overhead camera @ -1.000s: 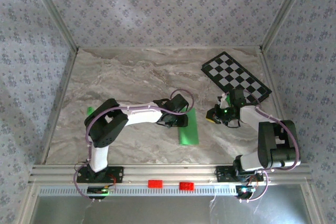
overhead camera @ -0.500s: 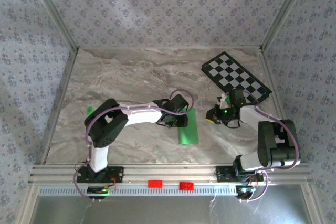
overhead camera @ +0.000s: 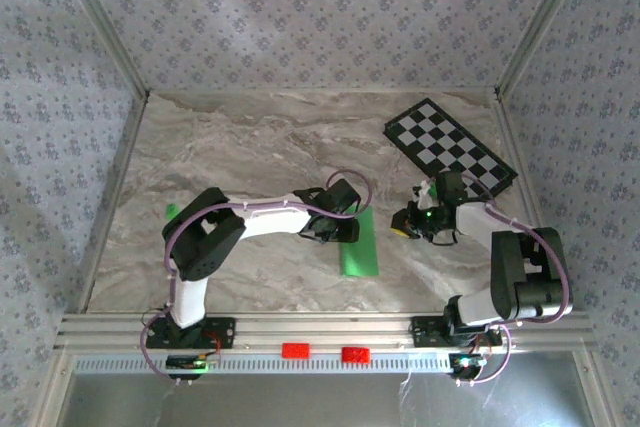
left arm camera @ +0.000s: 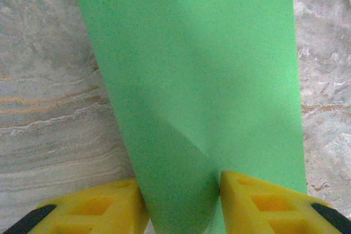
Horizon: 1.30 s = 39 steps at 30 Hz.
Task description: Fold a paper plane with a square sheet of paper (pick it up from the middle)
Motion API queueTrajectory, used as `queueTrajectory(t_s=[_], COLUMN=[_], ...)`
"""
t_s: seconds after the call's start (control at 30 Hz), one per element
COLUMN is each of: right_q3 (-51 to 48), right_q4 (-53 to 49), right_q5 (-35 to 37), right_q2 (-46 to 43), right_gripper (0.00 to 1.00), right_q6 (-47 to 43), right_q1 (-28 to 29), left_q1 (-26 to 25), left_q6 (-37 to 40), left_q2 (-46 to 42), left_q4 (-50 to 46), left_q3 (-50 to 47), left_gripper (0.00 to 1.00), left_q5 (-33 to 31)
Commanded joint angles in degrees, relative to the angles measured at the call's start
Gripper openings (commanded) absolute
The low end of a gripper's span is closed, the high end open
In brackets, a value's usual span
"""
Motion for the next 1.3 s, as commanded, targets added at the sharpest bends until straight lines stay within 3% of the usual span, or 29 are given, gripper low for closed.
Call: queueTrajectory(t_s=[0.0,0.3,1.27], right_q3=[-0.07,0.15,1.02], right_q4=[-0.25,0.28,0.61], right_q5=[-1.80,-1.59,-2.02], right_q2=[0.62,1.22,1.70], right_gripper=[0.10,0.10,0.10], right_q6=[0.09,0.60,0.86], right_q1=[0.86,2.54,4.60], left_q1=[0.35,0.35,0.51], left_q6=[1.41,-0.24,0.35], left_q2=[6.24,6.24,7.61], left_q4=[-0.85,-0.50,0.19], left_q3=[-2.28,-2.66,-2.51], left_gripper=[0.41,0.38,0.41], left_q5=[-4.20,-5.01,-3.86])
